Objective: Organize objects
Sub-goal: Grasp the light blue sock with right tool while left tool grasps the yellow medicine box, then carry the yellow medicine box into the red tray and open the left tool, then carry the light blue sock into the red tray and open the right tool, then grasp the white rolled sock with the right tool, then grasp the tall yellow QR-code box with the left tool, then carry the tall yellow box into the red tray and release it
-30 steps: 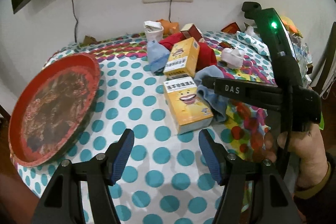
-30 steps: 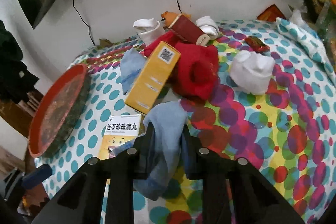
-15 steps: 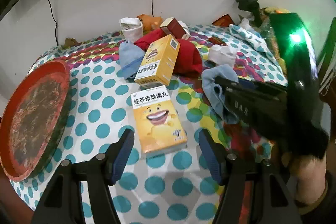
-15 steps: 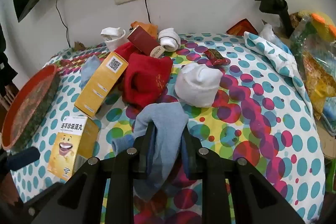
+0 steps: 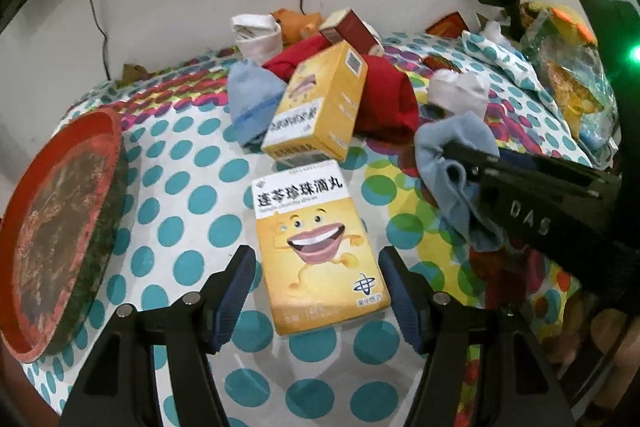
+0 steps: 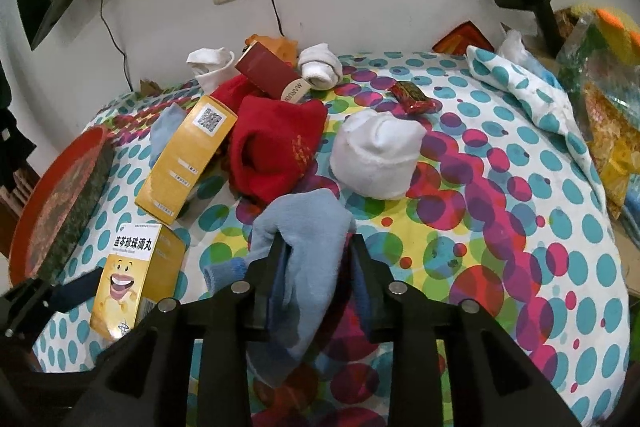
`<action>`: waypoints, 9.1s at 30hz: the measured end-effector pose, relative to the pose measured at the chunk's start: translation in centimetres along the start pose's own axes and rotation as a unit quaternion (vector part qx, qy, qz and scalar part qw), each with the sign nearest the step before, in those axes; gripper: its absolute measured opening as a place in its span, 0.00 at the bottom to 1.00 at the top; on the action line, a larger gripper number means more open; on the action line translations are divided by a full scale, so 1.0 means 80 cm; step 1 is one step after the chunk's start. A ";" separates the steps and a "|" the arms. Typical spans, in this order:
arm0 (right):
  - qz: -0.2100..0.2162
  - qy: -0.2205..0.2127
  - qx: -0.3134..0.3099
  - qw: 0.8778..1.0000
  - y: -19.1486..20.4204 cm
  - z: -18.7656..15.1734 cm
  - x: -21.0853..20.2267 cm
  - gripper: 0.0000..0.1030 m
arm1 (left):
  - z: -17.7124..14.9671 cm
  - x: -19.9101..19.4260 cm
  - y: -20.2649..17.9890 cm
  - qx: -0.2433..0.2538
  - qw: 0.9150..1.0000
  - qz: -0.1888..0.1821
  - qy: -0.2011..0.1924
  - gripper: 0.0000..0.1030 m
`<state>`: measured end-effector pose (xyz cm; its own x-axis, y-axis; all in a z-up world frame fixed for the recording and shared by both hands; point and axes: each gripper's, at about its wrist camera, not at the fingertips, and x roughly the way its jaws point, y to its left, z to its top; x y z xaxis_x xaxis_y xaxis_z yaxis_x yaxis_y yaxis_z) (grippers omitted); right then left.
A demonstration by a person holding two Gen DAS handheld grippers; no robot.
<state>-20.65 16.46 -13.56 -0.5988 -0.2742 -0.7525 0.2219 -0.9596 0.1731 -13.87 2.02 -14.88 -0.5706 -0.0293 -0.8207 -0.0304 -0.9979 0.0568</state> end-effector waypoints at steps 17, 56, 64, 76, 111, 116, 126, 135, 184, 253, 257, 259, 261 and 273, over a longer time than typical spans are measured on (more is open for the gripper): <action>-0.008 0.002 -0.003 1.000 0.002 0.000 0.001 0.29 | -0.018 -0.024 0.040 0.011 0.999 0.015 -0.033 0.52; -0.031 0.001 -0.013 0.999 0.007 0.001 0.001 0.33 | -0.051 -0.040 0.452 -0.173 0.964 0.202 0.029 0.52; -0.035 0.002 -0.016 0.999 0.009 0.001 0.002 0.33 | -0.059 -0.027 0.472 -0.184 0.963 0.192 0.043 0.53; -0.060 0.000 -0.034 0.998 0.019 -0.001 0.002 0.33 | -0.069 -0.038 0.463 -0.174 0.973 0.149 0.011 0.57; -0.057 -0.015 -0.080 0.995 0.137 0.014 -0.033 0.18 | -0.154 -0.144 0.451 -0.209 0.962 0.145 -0.102 0.57; -0.027 -0.018 -0.115 0.993 0.191 0.019 -0.035 0.18 | -0.156 -0.146 0.455 -0.222 0.959 0.141 -0.106 0.57; 0.040 -0.019 -0.166 0.985 0.314 0.030 -0.025 0.18 | -0.159 -0.150 0.465 -0.239 0.953 0.149 -0.109 0.57; 0.077 -0.008 -0.197 0.977 0.403 0.035 -0.004 0.18 | -0.171 -0.157 0.492 -0.293 0.935 0.168 -0.112 0.57; -0.118 -0.053 0.013 0.992 0.058 0.058 -0.029 0.64 | -0.154 -0.146 0.453 -0.222 0.955 0.169 -0.105 0.57; -0.102 0.005 0.025 0.994 -0.046 0.035 0.024 0.42 | 0.100 0.048 0.025 0.098 0.991 -0.082 -0.044 0.30; -0.105 0.006 0.025 0.994 -0.045 0.035 0.025 0.42 | 0.095 0.039 0.023 0.100 0.991 -0.082 -0.045 0.30; -0.105 0.006 0.025 0.994 -0.045 0.035 0.025 0.42 | 0.090 0.034 0.024 0.099 0.991 -0.080 -0.044 0.30; -0.106 0.005 0.025 0.994 -0.045 0.035 0.025 0.42 | 0.085 0.030 0.027 0.092 0.991 -0.081 -0.045 0.30; -0.109 0.006 0.023 0.994 -0.041 0.034 0.027 0.42 | 0.056 0.007 0.071 0.045 0.996 -0.073 -0.032 0.30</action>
<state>-24.80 18.85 -14.04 -0.6190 -0.0594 -0.7832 0.0522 -0.9980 0.0344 -17.99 -3.37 -12.46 -0.6054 0.1217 -0.7866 -0.1886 -0.9820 -0.0067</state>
